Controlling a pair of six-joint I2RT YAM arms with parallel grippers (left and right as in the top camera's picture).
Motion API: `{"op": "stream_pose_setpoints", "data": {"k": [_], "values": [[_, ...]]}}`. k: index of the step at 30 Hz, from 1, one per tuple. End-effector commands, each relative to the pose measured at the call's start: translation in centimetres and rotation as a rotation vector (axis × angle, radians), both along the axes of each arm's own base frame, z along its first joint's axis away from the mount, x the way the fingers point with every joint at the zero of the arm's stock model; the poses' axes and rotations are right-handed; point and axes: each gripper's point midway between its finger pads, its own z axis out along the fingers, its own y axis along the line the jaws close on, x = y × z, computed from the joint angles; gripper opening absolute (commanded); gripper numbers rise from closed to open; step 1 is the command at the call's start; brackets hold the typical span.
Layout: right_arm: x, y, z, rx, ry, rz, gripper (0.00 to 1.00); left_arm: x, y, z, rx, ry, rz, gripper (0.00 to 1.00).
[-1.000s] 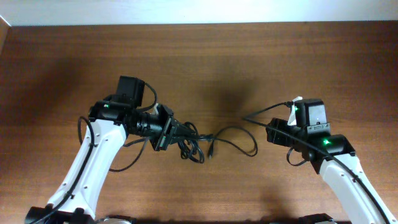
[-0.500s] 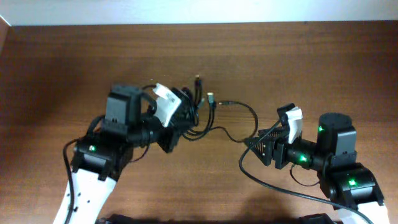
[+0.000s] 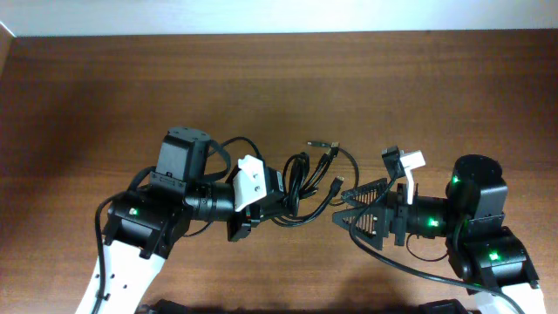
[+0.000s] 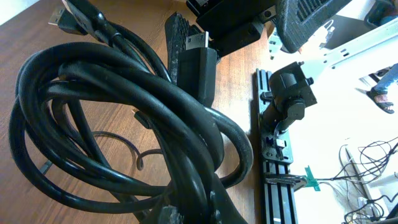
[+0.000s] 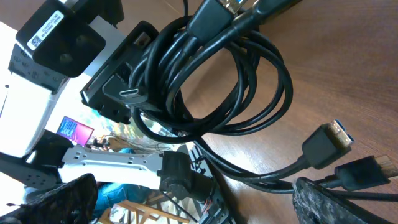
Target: Untangle cables
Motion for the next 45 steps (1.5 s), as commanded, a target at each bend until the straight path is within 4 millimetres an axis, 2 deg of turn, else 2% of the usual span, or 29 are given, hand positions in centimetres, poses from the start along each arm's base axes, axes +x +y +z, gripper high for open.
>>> {"op": "stream_pose_setpoints", "data": {"k": [1, 3, 5, 8, 11, 12, 15, 20, 21, 24, 25, 27, 30, 31, 32, 33, 34, 39, 41, 43, 45], "values": [[-0.3, 0.0, 0.8, 0.015, -0.015, 0.011, 0.99, -1.2, -0.5, 1.3, -0.050, -0.036, -0.066, 0.00], [-0.3, 0.0, 0.8, 0.016, -0.015, 0.011, 0.99, -2.6, -1.7, 1.2, -0.045, -0.048, -0.135, 0.00], [-0.4, 0.0, 0.9, 0.023, 0.005, 0.014, 0.99, -3.1, -2.4, 0.8, -0.017, -0.078, -0.162, 0.00], [-0.4, 0.0, 0.9, 0.023, 0.004, 0.014, 0.99, -2.7, -3.1, -0.7, 0.039, -0.068, -0.163, 0.02], [-0.4, 0.0, 0.9, 0.023, 0.004, 0.014, 0.99, -1.4, -4.0, -3.3, 0.076, 0.030, -0.171, 0.00], [-0.4, 0.0, 0.9, 0.023, 0.004, 0.014, 0.99, -1.2, -4.3, -3.5, 0.068, 0.049, -0.177, 0.00], [-0.4, 0.0, 0.9, 0.023, 0.004, 0.014, 0.99, -0.9, -5.4, -2.3, -0.012, 0.010, -0.221, 0.00], [0.2, 0.0, 0.3, 0.016, 0.030, 0.007, 1.00, -2.4, -7.6, -1.3, -0.052, -0.063, -0.306, 0.00], [0.3, 0.1, 0.2, 0.015, 0.037, 0.007, 0.96, -2.8, -7.9, -1.2, -0.057, -0.073, -0.324, 0.00], [0.8, 0.0, -0.2, 0.003, 0.044, -0.013, 0.66, -3.0, -8.0, -1.2, -0.059, -0.075, -0.329, 0.00], [0.8, 0.0, -0.2, 0.003, 0.044, -0.013, 0.50, -3.0, -8.0, -1.2, -0.058, -0.074, -0.329, 0.00], [0.9, 0.0, -0.2, 0.003, 0.041, -0.013, 0.27, -2.9, -8.0, -1.2, -0.056, -0.075, -0.327, 0.01], [0.9, 0.0, -0.2, 0.003, 0.041, -0.013, 0.08, -2.9, -8.0, -1.2, -0.056, -0.076, -0.326, 0.03], [0.9, 0.0, -0.2, 0.003, 0.041, -0.013, 0.06, -2.9, -8.0, -1.2, -0.056, -0.075, -0.326, 0.07], [0.9, 0.0, -0.1, 0.004, 0.036, -0.013, 0.06, -3.0, -8.0, -1.1, -0.057, -0.077, -0.326, 0.21], [1.0, 0.0, 0.1, 0.006, 0.020, -0.013, 0.05, -2.9, -7.6, -0.6, -0.062, -0.066, -0.304, 0.91], [1.1, 0.0, 0.2, 0.008, 0.005, -0.013, 0.04, -2.6, -7.0, 0.0, -0.070, -0.063, -0.272, 0.99], [1.2, 0.1, 0.5, 0.012, -0.017, -0.012, 0.04, -1.9, -2.7, 4.4, -0.120, -0.197, -0.114, 0.99], [1.0, 0.2, 1.2, 0.031, -0.054, 0.016, 0.04, -0.2, -0.9, 4.5, -0.079, -0.199, 0.027, 0.99], [-0.5, 0.6, 3.7, 0.095, -0.230, 0.144, 0.04, 2.2, 1.0, 4.3, -0.069, -0.097, 0.197, 0.99], [-1.3, 0.7, 5.0, 0.122, -0.330, 0.204, 0.04, 3.5, 2.4, 4.3, -0.085, -0.014, 0.296, 0.99]]}}
